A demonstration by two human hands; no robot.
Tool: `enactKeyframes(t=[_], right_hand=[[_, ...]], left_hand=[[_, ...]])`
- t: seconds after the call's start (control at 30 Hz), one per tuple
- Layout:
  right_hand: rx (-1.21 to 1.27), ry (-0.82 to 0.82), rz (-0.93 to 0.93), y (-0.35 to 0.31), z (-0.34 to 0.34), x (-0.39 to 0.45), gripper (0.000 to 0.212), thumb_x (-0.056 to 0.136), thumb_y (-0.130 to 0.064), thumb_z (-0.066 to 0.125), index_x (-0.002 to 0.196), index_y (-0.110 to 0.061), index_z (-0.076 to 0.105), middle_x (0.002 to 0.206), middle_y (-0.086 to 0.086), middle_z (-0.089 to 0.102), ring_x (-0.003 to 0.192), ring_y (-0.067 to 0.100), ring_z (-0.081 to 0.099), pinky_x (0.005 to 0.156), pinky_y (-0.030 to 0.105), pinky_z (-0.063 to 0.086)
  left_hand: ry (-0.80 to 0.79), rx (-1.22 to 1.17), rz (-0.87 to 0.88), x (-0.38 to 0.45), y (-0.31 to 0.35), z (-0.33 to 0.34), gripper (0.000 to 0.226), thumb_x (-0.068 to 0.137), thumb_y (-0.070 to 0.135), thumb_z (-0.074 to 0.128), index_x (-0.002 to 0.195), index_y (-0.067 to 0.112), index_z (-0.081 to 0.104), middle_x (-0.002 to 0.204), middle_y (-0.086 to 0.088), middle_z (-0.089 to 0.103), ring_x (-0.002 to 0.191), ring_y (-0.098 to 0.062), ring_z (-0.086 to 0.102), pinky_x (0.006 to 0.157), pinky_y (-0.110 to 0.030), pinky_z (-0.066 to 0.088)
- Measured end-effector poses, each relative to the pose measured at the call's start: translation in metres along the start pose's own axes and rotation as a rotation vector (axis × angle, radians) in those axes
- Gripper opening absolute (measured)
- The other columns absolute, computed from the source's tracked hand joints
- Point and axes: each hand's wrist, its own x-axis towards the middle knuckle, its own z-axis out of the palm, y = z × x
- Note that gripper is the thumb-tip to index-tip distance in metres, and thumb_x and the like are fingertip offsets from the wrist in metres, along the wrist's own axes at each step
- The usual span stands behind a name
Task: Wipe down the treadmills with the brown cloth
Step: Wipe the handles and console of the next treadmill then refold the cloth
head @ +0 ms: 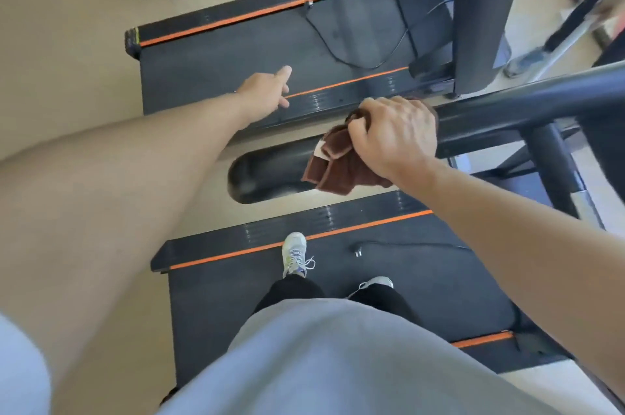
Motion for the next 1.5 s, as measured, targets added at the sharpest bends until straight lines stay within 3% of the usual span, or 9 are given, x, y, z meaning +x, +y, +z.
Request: enactKeyframes(t=[0.3,0.43,0.57,0.67,0.83,1.0,1.17,1.33,1.5], right_hand=[[-0.024,-0.192,-0.370,-0.164,0.042,-0.022,0.034,0.091,-0.049,0.049,0.086,-0.020,0.066,0.083,0.003,0.069,0.079,0.032,0.064,0.072,0.040,0.044],[-0.294,-0.352,-0.722,-0.205,0.056,-0.027,0.020,0.099,-0.028,0.052,0.109,-0.019,0.066,0.107,0.004,0.068,0.102,0.029,0.062,0.088,0.042,0.044],[-0.297,-0.346,-0.723,-0.205,0.059,-0.028,0.016,0.098,-0.026,0.056,0.104,-0.018,0.067,0.103,0.005,0.069,0.100,0.030,0.062,0.087,0.043,0.045],[-0.109,-0.191,-0.682,-0.182,0.065,-0.033,0.020,0.085,-0.035,0.071,0.092,-0.016,0.071,0.092,0.004,0.069,0.092,0.031,0.062,0.085,0.044,0.047],[0.106,0.103,-0.534,-0.139,0.061,-0.047,0.041,0.084,-0.047,0.076,0.113,-0.018,0.075,0.121,0.005,0.072,0.122,0.033,0.061,0.107,0.048,0.043],[0.126,0.291,-0.383,-0.072,0.051,-0.075,0.032,0.101,-0.036,0.066,0.129,-0.020,0.073,0.141,-0.001,0.065,0.140,0.027,0.053,0.120,0.047,0.038],[0.156,0.444,-0.066,-0.024,0.032,-0.114,0.030,0.100,-0.027,0.069,0.126,-0.013,0.074,0.138,0.001,0.067,0.142,0.028,0.050,0.119,0.044,0.040],[0.059,0.606,0.118,0.011,-0.002,-0.165,0.034,0.095,-0.022,0.078,0.128,-0.013,0.074,0.138,0.002,0.067,0.142,0.033,0.050,0.114,0.051,0.044],[-0.125,0.756,0.257,0.046,-0.040,-0.201,0.033,0.094,-0.027,0.079,0.124,-0.015,0.076,0.138,0.001,0.067,0.141,0.035,0.051,0.113,0.053,0.043]], left_hand=[[0.061,-0.113,-0.139,-0.004,-0.106,-0.070,0.067,0.103,0.065,0.025,0.119,0.017,0.069,0.106,-0.004,0.077,0.102,-0.022,0.070,0.072,-0.027,0.040],[0.031,-0.101,-0.111,-0.004,-0.120,-0.082,0.066,0.102,0.065,0.026,0.120,0.017,0.068,0.101,0.000,0.076,0.097,-0.020,0.071,0.074,-0.027,0.041],[-0.018,-0.084,-0.019,-0.001,-0.100,-0.080,0.059,0.102,0.060,0.033,0.126,0.017,0.066,0.110,-0.002,0.075,0.098,-0.017,0.070,0.079,-0.027,0.046],[-0.250,0.017,-0.045,0.001,-0.077,-0.068,0.069,0.098,0.071,0.035,0.135,0.018,0.061,0.119,-0.004,0.071,0.107,-0.023,0.066,0.102,-0.040,0.047],[-0.750,0.213,-0.105,-0.011,-0.031,-0.033,0.093,0.082,0.090,0.042,0.125,0.012,0.068,0.120,-0.012,0.074,0.107,-0.025,0.073,0.097,-0.042,0.055],[-0.628,0.367,0.195,-0.017,0.020,0.002,0.074,0.074,0.087,0.058,0.107,0.022,0.074,0.103,0.002,0.077,0.094,-0.016,0.074,0.088,-0.034,0.057],[-0.322,0.407,0.808,-0.062,0.090,0.048,0.040,0.095,0.056,0.062,0.087,0.018,0.051,0.086,0.005,0.060,0.086,-0.022,0.056,0.070,-0.036,0.036],[-0.421,0.303,1.161,-0.112,0.143,0.110,0.038,0.088,0.052,0.070,0.090,0.021,0.049,0.080,0.007,0.062,0.082,-0.021,0.061,0.080,-0.041,0.050],[-0.498,0.276,1.435,-0.173,0.198,0.162,0.033,0.087,0.050,0.074,0.095,0.024,0.054,0.087,0.013,0.065,0.083,-0.011,0.063,0.076,-0.026,0.048]])
